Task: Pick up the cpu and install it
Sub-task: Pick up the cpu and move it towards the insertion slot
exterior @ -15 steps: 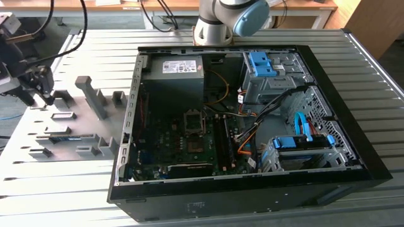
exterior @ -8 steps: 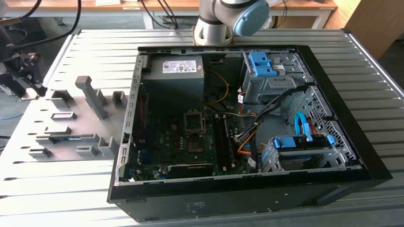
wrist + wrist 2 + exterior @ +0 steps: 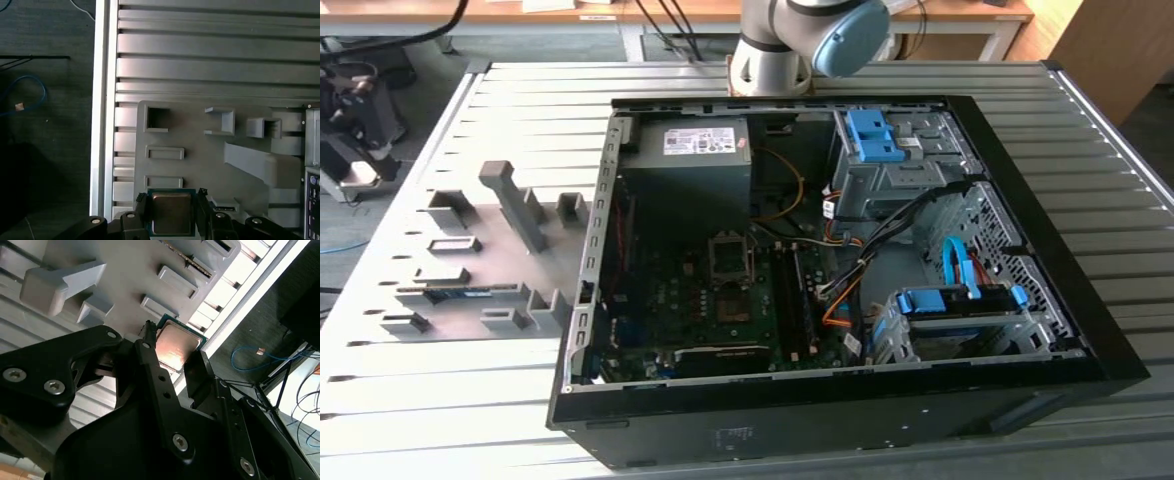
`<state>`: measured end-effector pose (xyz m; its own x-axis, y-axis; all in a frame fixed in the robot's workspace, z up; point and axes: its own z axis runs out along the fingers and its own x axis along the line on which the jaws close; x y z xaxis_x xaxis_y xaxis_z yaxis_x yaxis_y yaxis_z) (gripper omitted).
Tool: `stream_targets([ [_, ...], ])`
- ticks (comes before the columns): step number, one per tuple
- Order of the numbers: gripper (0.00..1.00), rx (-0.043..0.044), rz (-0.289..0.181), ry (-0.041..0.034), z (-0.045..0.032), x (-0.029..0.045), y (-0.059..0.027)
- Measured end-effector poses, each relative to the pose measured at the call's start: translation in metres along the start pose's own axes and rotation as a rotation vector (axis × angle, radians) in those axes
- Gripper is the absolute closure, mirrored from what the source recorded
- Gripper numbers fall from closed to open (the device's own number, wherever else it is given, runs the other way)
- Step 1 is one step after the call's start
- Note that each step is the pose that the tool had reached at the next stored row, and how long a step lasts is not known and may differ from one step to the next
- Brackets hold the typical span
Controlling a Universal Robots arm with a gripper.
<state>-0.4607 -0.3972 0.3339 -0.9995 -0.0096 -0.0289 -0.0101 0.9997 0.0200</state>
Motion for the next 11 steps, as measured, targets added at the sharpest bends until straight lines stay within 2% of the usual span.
stream_targets([
  [8,0.53,0.0000,0.000,0.0000,-0.0356,-0.0010,0.0007],
  [10,0.53,0.0001,0.000,0.0001,-0.0418,-0.0012,0.0008],
  [11,0.53,0.0000,0.000,0.0000,-0.0423,-0.0012,0.0008],
])
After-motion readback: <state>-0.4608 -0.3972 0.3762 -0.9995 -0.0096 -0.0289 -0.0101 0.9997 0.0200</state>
